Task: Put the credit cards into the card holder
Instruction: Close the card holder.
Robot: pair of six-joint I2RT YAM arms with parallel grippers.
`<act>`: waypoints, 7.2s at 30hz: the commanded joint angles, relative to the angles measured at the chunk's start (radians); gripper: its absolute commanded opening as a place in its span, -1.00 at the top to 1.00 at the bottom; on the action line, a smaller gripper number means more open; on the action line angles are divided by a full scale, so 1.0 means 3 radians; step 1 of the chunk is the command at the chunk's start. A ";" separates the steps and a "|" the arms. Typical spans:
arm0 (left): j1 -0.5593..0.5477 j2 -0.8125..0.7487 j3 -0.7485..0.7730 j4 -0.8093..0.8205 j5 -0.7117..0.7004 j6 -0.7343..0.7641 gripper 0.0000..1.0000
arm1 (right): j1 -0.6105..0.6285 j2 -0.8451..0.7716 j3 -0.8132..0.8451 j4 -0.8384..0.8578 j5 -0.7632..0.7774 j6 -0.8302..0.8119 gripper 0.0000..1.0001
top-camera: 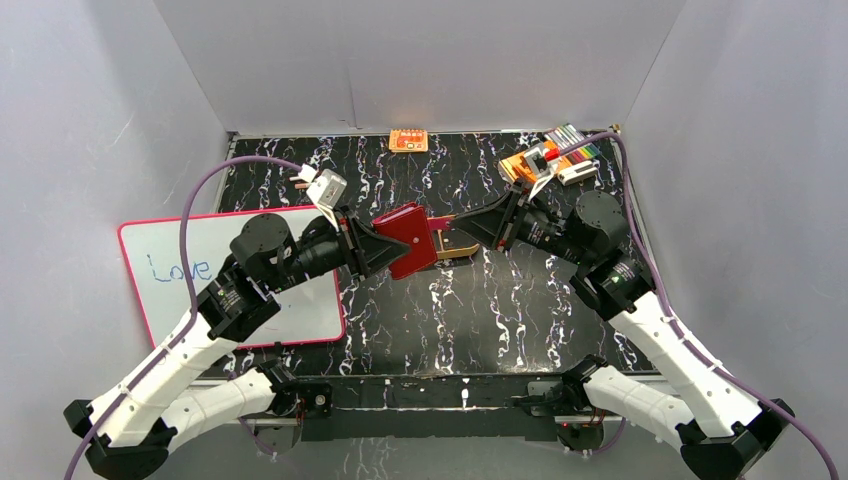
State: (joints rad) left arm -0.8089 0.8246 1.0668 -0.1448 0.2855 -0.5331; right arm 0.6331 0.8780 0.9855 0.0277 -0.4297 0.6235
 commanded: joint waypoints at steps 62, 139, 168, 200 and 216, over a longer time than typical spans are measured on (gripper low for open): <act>0.0003 -0.0105 0.0154 0.0039 -0.0031 0.0105 1.00 | 0.0009 0.0052 0.0135 0.0221 -0.0415 -0.0051 0.59; 0.0002 0.1020 0.0705 -0.0340 -0.0845 0.0213 1.00 | 0.0182 0.0957 0.0773 -0.0604 -0.0124 -0.0429 1.00; 0.0002 0.1066 0.0733 -0.0377 -0.0859 0.0173 1.00 | 0.0493 0.1061 0.0922 -0.0809 0.0217 -0.0672 1.00; 0.0004 0.0866 0.0663 -0.0507 -0.1247 0.0056 1.00 | 0.0554 0.0868 0.0836 -0.0841 0.0528 -0.0718 1.00; 0.0002 0.0870 0.0689 -0.0578 -0.1231 0.0032 1.00 | 0.0554 0.0840 0.0765 -0.0570 0.0514 -0.0623 1.00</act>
State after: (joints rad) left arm -0.8131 1.1069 1.2263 -0.3519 -0.0937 -0.5320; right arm 0.7860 1.1618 1.2095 -0.2337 -0.2352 0.4168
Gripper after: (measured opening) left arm 0.174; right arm 0.017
